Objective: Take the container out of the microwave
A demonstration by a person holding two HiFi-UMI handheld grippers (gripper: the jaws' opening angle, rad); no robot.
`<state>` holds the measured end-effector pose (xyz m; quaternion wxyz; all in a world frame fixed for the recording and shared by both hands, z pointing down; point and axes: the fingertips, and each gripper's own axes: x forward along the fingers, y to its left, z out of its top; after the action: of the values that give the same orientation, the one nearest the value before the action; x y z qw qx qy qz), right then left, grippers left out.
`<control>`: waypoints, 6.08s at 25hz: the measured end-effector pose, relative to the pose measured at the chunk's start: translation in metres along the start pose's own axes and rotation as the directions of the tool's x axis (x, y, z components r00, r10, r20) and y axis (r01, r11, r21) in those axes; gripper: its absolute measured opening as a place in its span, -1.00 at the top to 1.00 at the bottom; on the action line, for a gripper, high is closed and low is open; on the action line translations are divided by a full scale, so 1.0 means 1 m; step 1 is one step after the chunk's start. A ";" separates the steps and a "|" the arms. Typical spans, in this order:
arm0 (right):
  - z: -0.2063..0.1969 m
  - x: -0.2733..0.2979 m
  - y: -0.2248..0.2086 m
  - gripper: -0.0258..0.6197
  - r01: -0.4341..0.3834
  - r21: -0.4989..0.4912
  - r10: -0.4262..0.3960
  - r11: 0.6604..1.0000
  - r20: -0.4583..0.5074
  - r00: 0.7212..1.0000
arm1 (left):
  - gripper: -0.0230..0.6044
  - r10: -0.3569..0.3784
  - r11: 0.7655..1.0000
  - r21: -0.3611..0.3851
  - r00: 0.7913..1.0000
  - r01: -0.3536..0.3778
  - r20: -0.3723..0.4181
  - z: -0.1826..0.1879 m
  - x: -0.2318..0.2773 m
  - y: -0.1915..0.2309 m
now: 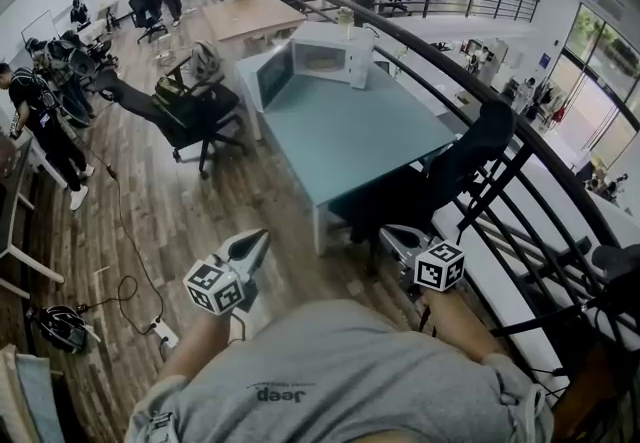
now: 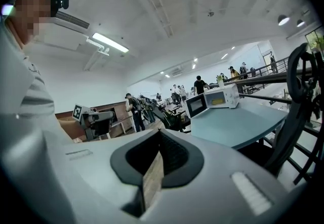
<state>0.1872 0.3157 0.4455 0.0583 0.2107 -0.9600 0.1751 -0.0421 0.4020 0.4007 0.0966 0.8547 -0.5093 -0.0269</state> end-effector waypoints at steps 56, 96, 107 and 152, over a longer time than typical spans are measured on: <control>0.109 0.279 -0.112 0.91 0.181 -0.007 -0.181 0.983 0.035 0.983 | 0.87 -0.232 0.972 -0.042 0.973 0.231 -0.015 0.072 0.156 0.320; 0.228 0.410 -0.515 0.91 -0.037 -0.151 0.032 0.988 -0.034 0.999 | 0.87 0.036 0.999 0.026 0.992 -0.033 -0.122 0.080 0.513 0.432; 0.209 0.503 -0.552 0.91 0.085 -0.160 -0.098 0.984 -0.073 0.993 | 0.87 -0.079 0.995 0.045 0.983 0.088 -0.167 0.055 0.615 0.534; 0.130 0.633 -0.707 0.91 -0.012 -0.052 0.007 0.999 -0.101 0.995 | 0.56 0.172 0.856 0.500 0.838 0.133 -0.518 -0.068 0.933 0.750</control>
<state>-0.0903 -0.5750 0.6622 0.1115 0.1956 -0.9610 0.1607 -0.2341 -0.7532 0.6608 0.0050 0.8148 -0.4575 0.3562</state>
